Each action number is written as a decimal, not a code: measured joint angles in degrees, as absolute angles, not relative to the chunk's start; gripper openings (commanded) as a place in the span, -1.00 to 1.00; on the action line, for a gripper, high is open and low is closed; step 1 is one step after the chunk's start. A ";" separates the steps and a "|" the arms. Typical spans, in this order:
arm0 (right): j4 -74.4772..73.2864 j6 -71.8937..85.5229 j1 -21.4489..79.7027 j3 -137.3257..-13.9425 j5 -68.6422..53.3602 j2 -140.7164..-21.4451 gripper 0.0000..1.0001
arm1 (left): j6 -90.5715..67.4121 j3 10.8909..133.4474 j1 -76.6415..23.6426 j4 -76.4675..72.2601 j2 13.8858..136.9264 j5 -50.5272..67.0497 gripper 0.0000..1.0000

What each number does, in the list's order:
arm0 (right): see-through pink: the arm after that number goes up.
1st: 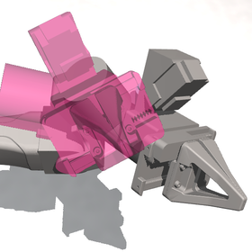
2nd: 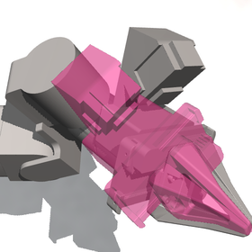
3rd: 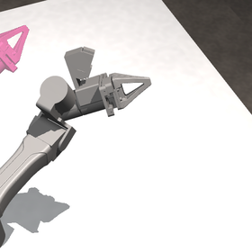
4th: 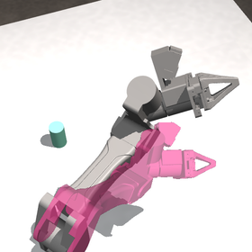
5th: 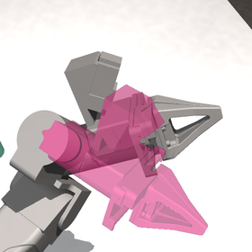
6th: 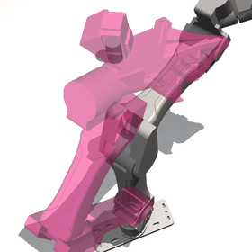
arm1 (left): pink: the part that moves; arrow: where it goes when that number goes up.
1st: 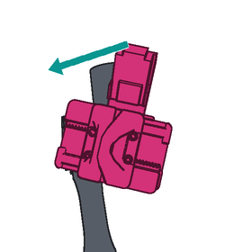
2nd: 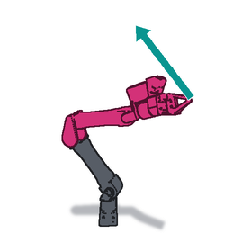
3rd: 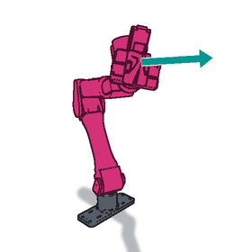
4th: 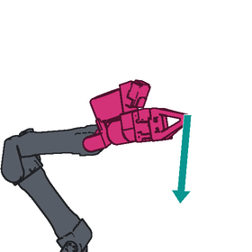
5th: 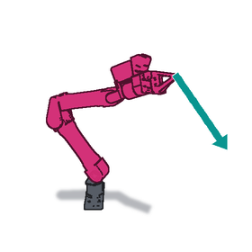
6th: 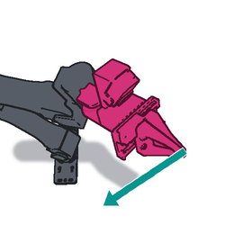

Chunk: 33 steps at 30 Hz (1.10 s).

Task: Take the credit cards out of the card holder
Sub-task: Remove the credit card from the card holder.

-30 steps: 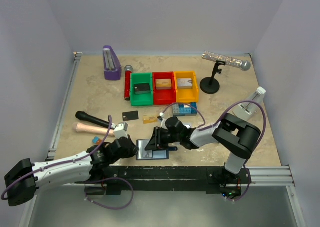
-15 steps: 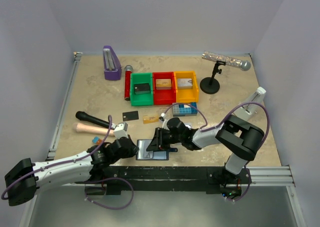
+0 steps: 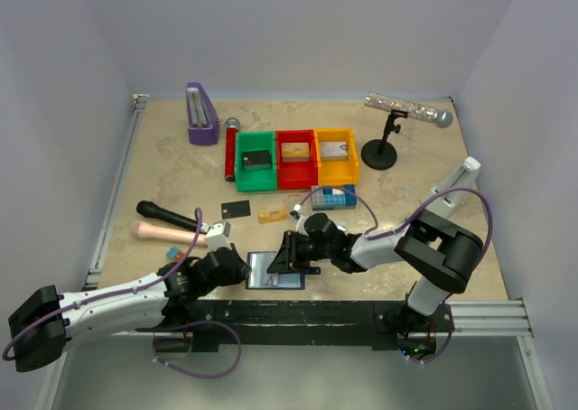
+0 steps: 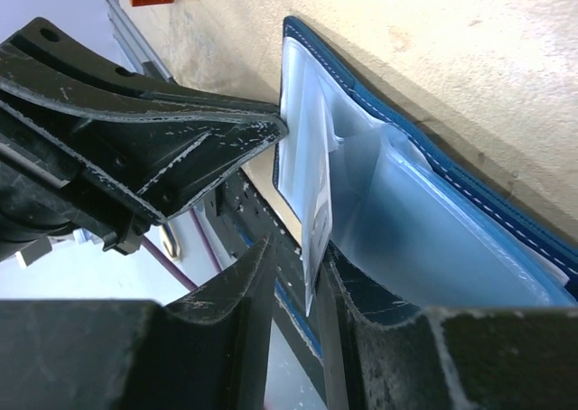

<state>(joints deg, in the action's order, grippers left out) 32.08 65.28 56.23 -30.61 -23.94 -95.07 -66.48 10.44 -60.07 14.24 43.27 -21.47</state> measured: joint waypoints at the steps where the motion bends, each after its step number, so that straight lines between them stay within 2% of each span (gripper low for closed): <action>1: 32.08 65.28 56.23 -30.50 -23.88 -95.07 -0.48 | -66.48 10.44 -60.07 14.24 43.27 -21.47 -1.00; 6: 31.51 65.01 56.23 -30.41 -23.46 -94.94 -0.65 | -66.48 10.46 -60.07 14.26 43.29 -21.47 -1.00; 21: 30.00 64.51 55.51 -28.69 -22.00 -93.23 -0.82 | -66.94 10.50 -60.07 14.44 43.27 -21.65 -1.00; 25: 29.43 64.45 55.37 -28.36 -21.87 -92.49 -1.00 | -66.94 10.48 -60.07 14.44 43.27 -21.67 -1.00; 33: 23.27 63.16 54.63 -27.62 -19.81 -85.97 -1.00 | -67.16 10.50 -60.07 14.50 43.27 -21.82 -1.00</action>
<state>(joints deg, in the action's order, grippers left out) 23.27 63.16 54.63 -27.62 -19.81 -85.97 -67.16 10.50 -60.07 14.50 43.27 -21.82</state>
